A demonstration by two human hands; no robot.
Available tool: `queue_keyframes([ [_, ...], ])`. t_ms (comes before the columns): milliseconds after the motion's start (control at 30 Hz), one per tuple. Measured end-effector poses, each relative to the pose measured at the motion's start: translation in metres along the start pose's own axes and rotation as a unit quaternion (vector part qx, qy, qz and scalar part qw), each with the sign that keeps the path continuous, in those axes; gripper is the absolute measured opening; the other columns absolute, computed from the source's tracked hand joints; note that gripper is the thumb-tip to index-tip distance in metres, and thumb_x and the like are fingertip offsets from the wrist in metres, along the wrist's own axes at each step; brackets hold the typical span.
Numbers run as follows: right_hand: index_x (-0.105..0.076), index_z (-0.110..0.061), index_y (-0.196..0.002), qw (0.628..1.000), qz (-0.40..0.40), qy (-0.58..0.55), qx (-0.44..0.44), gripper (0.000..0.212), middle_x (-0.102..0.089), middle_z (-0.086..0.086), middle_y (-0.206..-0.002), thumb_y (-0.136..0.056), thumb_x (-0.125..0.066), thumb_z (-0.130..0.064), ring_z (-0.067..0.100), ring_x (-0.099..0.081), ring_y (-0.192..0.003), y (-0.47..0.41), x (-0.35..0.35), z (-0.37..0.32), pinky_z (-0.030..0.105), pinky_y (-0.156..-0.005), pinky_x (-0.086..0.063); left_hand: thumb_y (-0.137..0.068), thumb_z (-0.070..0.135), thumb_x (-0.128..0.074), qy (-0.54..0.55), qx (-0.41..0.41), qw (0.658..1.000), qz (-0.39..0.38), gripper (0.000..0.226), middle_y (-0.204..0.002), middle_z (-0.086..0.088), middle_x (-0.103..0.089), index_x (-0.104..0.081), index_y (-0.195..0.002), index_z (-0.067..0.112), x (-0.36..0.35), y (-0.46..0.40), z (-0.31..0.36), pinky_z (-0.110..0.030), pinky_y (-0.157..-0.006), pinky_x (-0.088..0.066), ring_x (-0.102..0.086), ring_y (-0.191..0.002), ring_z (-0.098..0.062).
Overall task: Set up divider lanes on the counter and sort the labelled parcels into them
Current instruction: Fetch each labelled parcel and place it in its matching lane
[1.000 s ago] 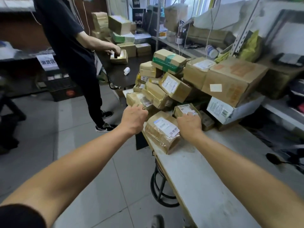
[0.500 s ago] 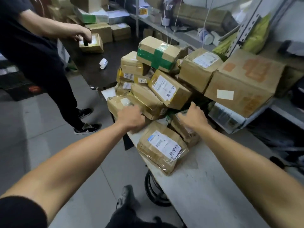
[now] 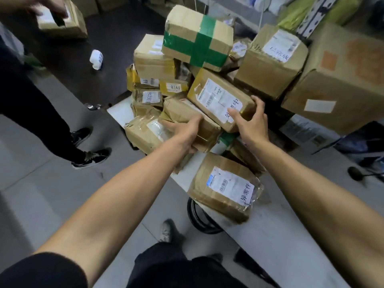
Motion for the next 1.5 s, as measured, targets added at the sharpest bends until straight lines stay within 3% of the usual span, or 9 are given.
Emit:
queue_keyframes([
  [133, -0.037, -0.053, -0.132, 0.995, 0.026, -0.097, -0.027, 0.070, -0.057, -0.002, -0.133, -0.073, -0.070, -0.073, 0.022, -0.059, -0.120, 0.006, 0.005, -0.003, 0.052, -0.098, -0.054, -0.077, 0.058, -0.075, 0.009, 0.010, 1.000, -0.010, 0.131, -0.162, -0.008, -0.029, 0.028, -0.154, 0.035, 0.003, -0.007, -0.003, -0.064, -0.086, -0.056, -0.052, -0.128, -0.042],
  [267, -0.045, -0.030, -0.141, 0.937, -0.043, -0.323, -0.128, 0.072, -0.068, 0.010, -0.125, -0.083, -0.061, -0.069, 0.032, -0.070, -0.109, 0.015, -0.001, -0.001, 0.048, -0.075, -0.063, -0.080, 0.058, -0.070, -0.011, 0.005, 1.000, -0.017, 0.125, -0.156, -0.008, -0.039, 0.027, -0.156, 0.033, 0.010, -0.014, -0.005, -0.056, -0.083, -0.058, -0.055, -0.124, -0.041],
  [467, -0.060, -0.028, -0.125, 0.897, -0.104, -0.392, -0.177, 0.040, -0.063, 0.014, -0.127, -0.096, -0.056, -0.055, 0.032, -0.060, -0.119, 0.030, -0.012, 0.004, 0.052, -0.080, -0.062, -0.056, 0.066, -0.066, -0.126, -0.045, 0.990, -0.042, 0.131, -0.144, -0.017, -0.052, 0.003, -0.160, 0.025, 0.027, -0.030, 0.020, -0.057, -0.097, -0.053, -0.060, -0.119, -0.044],
  [633, -0.058, -0.019, -0.137, 0.895, -0.112, -0.413, -0.127, 0.050, -0.064, 0.017, -0.133, -0.095, -0.062, -0.047, 0.034, -0.059, -0.126, 0.039, -0.023, 0.003, 0.050, -0.076, -0.061, -0.088, 0.053, -0.053, -0.267, -0.208, 0.936, 0.098, 0.081, -0.160, -0.016, -0.024, -0.025, -0.155, 0.017, 0.035, -0.010, 0.052, -0.055, -0.122, -0.018, -0.023, -0.147, -0.039],
  [800, -0.038, -0.016, -0.144, 0.887, -0.136, -0.428, -0.104, 0.088, -0.054, 0.019, -0.142, -0.076, -0.082, -0.052, 0.036, -0.062, -0.124, 0.046, -0.030, -0.002, 0.058, -0.088, -0.058, -0.098, 0.073, -0.018, -0.177, -0.328, 0.928, -0.005, 0.073, -0.168, -0.005, -0.019, -0.021, -0.161, 0.036, -0.009, 0.027, 0.066, -0.053, -0.123, 0.002, -0.006, -0.156, -0.024],
  [1000, -0.025, -0.018, -0.137, 0.948, -0.152, -0.279, -0.028, 0.076, -0.061, 0.008, -0.128, -0.082, -0.071, -0.044, 0.019, -0.071, -0.107, 0.061, -0.004, 0.007, 0.031, -0.086, -0.059, -0.090, 0.071, -0.048, -0.039, -0.360, 0.916, -0.176, 0.077, -0.135, 0.002, -0.062, -0.036, -0.153, 0.029, -0.042, 0.055, 0.065, -0.043, -0.095, -0.057, -0.067, -0.115, -0.014],
  [1100, -0.033, -0.015, -0.133, 0.961, -0.127, -0.247, -0.020, 0.087, -0.060, 0.005, -0.128, -0.072, -0.067, -0.067, 0.017, -0.068, -0.110, 0.063, 0.021, 0.021, 0.031, -0.086, -0.057, -0.086, 0.064, -0.062, -0.064, -0.340, 0.912, -0.220, 0.078, -0.143, -0.013, -0.050, -0.037, -0.153, 0.032, -0.058, 0.052, 0.050, -0.052, -0.098, -0.056, -0.063, -0.124, -0.025],
  [1200, -0.047, -0.002, -0.130, 0.968, -0.058, -0.242, 0.005, 0.098, -0.063, 0.015, -0.130, -0.079, -0.057, -0.084, 0.027, -0.065, -0.117, 0.063, 0.054, 0.040, 0.052, -0.100, -0.052, -0.085, 0.050, -0.060, -0.072, -0.335, 0.898, -0.275, 0.065, -0.138, -0.020, -0.050, -0.044, -0.145, 0.030, -0.081, 0.074, 0.037, -0.055, -0.098, -0.055, -0.062, -0.122, -0.031],
  [1500, -0.051, 0.003, -0.131, 0.958, 0.084, -0.275, 0.011, 0.090, -0.064, 0.022, -0.128, -0.086, -0.060, -0.074, 0.035, -0.065, -0.119, 0.120, 0.167, 0.107, 0.061, -0.101, -0.050, -0.086, 0.037, -0.053, -0.093, -0.349, 0.851, -0.380, 0.062, -0.131, -0.022, -0.051, -0.036, -0.143, 0.020, -0.155, 0.179, -0.039, -0.037, -0.086, -0.061, -0.065, -0.113, -0.028],
])
Point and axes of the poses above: each hand's wrist, its own y-axis away from the middle knuckle, its own x-axis out of the back of the hand, z = x × y, the point moved 7 cm from there along -y, towards the middle knuckle
